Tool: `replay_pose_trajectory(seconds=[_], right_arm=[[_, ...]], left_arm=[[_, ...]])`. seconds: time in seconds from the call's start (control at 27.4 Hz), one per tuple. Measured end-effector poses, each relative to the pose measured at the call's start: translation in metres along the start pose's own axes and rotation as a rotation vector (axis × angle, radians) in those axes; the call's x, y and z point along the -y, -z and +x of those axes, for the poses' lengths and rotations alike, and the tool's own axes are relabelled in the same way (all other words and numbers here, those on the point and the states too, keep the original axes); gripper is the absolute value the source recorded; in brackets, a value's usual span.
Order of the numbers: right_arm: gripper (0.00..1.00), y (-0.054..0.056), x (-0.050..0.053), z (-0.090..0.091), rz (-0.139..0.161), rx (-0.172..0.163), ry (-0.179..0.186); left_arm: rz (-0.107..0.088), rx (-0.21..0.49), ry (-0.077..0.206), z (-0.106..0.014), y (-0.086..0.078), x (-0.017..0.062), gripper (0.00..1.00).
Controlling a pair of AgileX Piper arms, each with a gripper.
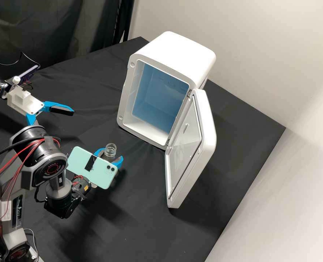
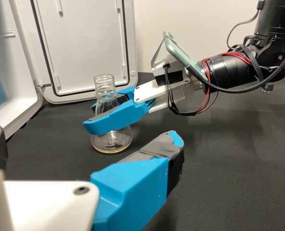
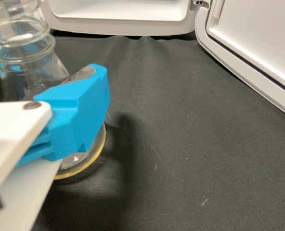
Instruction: Place the flask in the incubator
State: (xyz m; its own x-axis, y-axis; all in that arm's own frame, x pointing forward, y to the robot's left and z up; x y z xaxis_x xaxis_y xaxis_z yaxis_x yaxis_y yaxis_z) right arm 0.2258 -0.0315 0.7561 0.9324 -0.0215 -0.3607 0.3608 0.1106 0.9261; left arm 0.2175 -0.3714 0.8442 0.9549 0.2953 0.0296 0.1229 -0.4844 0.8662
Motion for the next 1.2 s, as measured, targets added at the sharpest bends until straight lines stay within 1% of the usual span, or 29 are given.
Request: replay_pose_trajectory(seconds=[0.11, 0.29, 0.44, 0.51, 0.62, 0.66, 0.73, 0.84, 0.88, 0.95, 0.99, 1.02, 1.06, 1.1, 1.17, 1.2], right_arm=[[0.0, 0.001, 0.001, 0.0, -0.002, -0.006, 0.005], [0.0, 0.001, 0.001, 0.0, -0.001, -0.006, 0.005], [0.0, 0.002, 0.0, 0.0, -0.005, -0.007, 0.001], [0.0, 0.003, -0.001, 0.0, -0.002, -0.007, 0.001], [0.0, 0.005, -0.005, -0.002, 0.003, -0.012, -0.014], [0.0, 0.005, -0.006, -0.003, 0.011, -0.01, -0.022], [0.0, 0.005, -0.017, -0.005, 0.032, -0.011, -0.07], [0.0, 0.003, -0.03, -0.008, 0.05, -0.007, -0.127], [0.0, 0.003, -0.036, -0.012, 0.063, -0.005, -0.159], [0.0, 0.003, -0.046, -0.016, 0.075, -0.012, -0.2], [0.0, 0.002, -0.05, -0.019, 0.085, -0.012, -0.217], [0.0, 0.002, -0.056, -0.022, 0.096, -0.019, -0.24], [0.0, 0.002, -0.059, -0.025, 0.102, -0.023, -0.251], [0.0, 0.002, -0.064, -0.029, 0.109, -0.031, -0.274], [0.0, 0.004, -0.071, -0.035, 0.117, -0.046, -0.303], [0.0, 0.005, -0.073, -0.036, 0.118, -0.052, -0.309]], left_arm=[[0.0, 0.0, 0.0, 0.0, 0.0, 0.0, 1.0], [0.0, 0.0, 0.0, 0.0, 0.0, 0.0, 1.0], [0.0, 0.002, 0.001, 0.0, -0.001, 0.0001, 1.0], [0.001, 0.006, 0.001, 0.0, -0.001, 0.0003, 1.0], [0.002, 0.008, 0.002, 0.0, -0.002, 0.0004, 1.0], [0.002, 0.008, 0.002, 0.0, -0.002, 0.0004, 1.0], [0.002, 0.008, 0.002, 0.0, -0.002, 0.0004, 1.0], [0.002, 0.008, 0.002, 0.0, -0.002, 0.0004, 1.0], [0.001, 0.009, 0.002, 0.0, -0.002, 0.0005, 1.0], [0.002, 0.011, 0.003, 0.0, -0.003, 0.0006, 1.0], [0.002, 0.011, 0.003, 0.0, -0.003, 0.0006, 1.0], [0.002, 0.011, 0.003, 0.0, -0.003, 0.0006, 1.0], [0.002, 0.011, 0.003, 0.0, -0.003, 0.0006, 1.0], [0.002, 0.011, 0.003, 0.0, -0.003, 0.0006, 1.0], [0.002, 0.011, 0.003, 0.0, -0.003, 0.0006, 1.0], [0.002, 0.011, 0.003, 0.0, -0.003, 0.0006, 1.0]])
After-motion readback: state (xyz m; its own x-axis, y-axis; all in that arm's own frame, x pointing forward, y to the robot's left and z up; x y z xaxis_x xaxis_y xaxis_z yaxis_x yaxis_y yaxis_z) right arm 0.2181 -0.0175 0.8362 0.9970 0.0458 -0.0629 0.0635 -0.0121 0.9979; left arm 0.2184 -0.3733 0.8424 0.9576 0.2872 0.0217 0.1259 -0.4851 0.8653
